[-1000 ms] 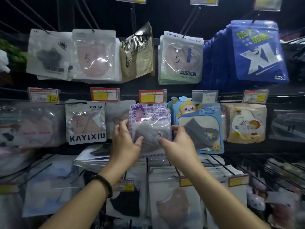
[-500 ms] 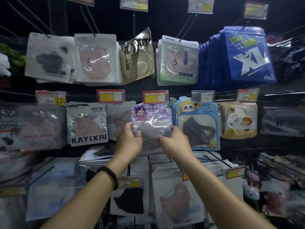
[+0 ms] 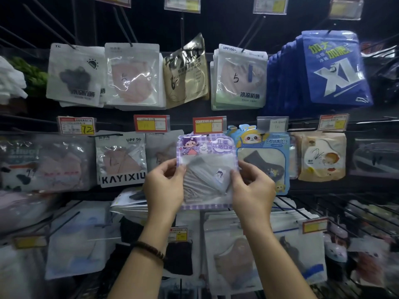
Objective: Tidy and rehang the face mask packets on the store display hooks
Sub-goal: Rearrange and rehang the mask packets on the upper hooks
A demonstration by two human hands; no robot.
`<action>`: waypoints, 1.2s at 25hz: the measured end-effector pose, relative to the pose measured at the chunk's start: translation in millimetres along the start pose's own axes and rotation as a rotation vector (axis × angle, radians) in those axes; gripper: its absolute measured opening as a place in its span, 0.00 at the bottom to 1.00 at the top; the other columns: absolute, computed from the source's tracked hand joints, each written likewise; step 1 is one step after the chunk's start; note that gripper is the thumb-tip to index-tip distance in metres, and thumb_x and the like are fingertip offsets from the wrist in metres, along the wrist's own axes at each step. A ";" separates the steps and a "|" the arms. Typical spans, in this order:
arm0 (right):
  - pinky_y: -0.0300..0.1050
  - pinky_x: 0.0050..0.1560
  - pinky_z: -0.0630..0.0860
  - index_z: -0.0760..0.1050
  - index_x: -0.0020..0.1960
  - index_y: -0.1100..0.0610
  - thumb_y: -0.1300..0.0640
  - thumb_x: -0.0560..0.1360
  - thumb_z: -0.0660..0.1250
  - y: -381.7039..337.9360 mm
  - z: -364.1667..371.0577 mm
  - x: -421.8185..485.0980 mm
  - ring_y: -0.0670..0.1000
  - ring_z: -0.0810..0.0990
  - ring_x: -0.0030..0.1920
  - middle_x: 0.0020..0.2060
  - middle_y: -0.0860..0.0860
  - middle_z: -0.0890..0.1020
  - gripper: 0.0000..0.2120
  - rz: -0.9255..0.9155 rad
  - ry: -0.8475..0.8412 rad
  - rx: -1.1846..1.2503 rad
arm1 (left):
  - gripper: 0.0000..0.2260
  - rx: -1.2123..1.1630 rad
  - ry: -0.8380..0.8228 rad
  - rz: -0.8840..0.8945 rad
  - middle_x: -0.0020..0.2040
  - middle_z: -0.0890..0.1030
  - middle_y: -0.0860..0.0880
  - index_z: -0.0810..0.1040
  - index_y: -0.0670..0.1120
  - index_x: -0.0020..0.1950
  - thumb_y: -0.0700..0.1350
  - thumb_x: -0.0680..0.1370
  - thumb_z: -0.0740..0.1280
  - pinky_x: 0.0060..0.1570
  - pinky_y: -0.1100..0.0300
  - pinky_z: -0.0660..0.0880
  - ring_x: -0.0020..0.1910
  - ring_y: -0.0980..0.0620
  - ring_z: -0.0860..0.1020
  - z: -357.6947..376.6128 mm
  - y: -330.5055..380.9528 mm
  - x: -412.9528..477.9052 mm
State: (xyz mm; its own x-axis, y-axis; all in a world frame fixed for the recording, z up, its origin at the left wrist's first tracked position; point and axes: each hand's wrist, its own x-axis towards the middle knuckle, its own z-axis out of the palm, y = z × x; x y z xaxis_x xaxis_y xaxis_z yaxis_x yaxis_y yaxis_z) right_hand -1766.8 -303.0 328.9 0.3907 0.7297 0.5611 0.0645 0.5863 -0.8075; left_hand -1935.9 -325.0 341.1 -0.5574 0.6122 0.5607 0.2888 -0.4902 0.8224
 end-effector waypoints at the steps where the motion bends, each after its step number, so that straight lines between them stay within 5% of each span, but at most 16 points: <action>1: 0.52 0.55 0.87 0.87 0.61 0.51 0.55 0.80 0.76 -0.3 -1.4 -2.6 0.44 0.88 0.48 0.46 0.43 0.90 0.10 0.010 0.014 0.079 | 0.06 -0.057 0.008 -0.016 0.46 0.88 0.55 0.86 0.54 0.57 0.46 0.81 0.75 0.46 0.52 0.87 0.45 0.54 0.87 0.7 0.3 -5.3; 12: 0.49 0.49 0.87 0.89 0.58 0.52 0.62 0.78 0.78 13.9 -62.5 4.3 0.48 0.91 0.48 0.47 0.45 0.91 0.11 0.108 0.013 0.284 | 0.11 -0.343 0.147 -0.101 0.44 0.90 0.55 0.88 0.55 0.53 0.40 0.76 0.79 0.52 0.55 0.83 0.46 0.55 0.89 44.2 -5.0 -67.9; 18: 0.46 0.44 0.85 0.90 0.53 0.49 0.62 0.77 0.79 52.9 -140.2 30.8 0.49 0.90 0.44 0.43 0.46 0.91 0.09 0.168 0.124 0.277 | 0.10 -0.228 0.077 -0.065 0.41 0.89 0.60 0.90 0.55 0.53 0.42 0.75 0.80 0.43 0.67 0.81 0.41 0.63 0.87 120.1 -6.2 -112.1; 22: 0.39 0.44 0.85 0.89 0.52 0.49 0.64 0.77 0.78 71.2 -184.7 63.6 0.49 0.90 0.45 0.43 0.46 0.91 0.10 0.149 0.198 0.285 | 0.10 -0.164 -0.026 -0.045 0.42 0.89 0.61 0.90 0.53 0.54 0.42 0.75 0.81 0.48 0.61 0.82 0.42 0.62 0.87 173.5 1.9 -126.6; 30: 0.54 0.57 0.86 0.89 0.54 0.50 0.63 0.78 0.78 87.5 -225.4 128.2 0.47 0.90 0.49 0.46 0.46 0.91 0.09 0.154 0.244 0.271 | 0.11 -0.103 -0.111 -0.020 0.44 0.89 0.58 0.90 0.50 0.57 0.42 0.75 0.81 0.55 0.50 0.86 0.45 0.59 0.88 245.7 24.1 -120.0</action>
State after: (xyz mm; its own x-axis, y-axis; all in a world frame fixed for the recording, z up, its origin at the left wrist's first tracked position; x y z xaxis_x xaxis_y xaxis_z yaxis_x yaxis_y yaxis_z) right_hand -1504.1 -237.4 289.2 0.5862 0.7301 0.3512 -0.2439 0.5723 -0.7829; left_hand -1670.8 -257.9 317.3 -0.4713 0.6847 0.5559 0.1934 -0.5348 0.8226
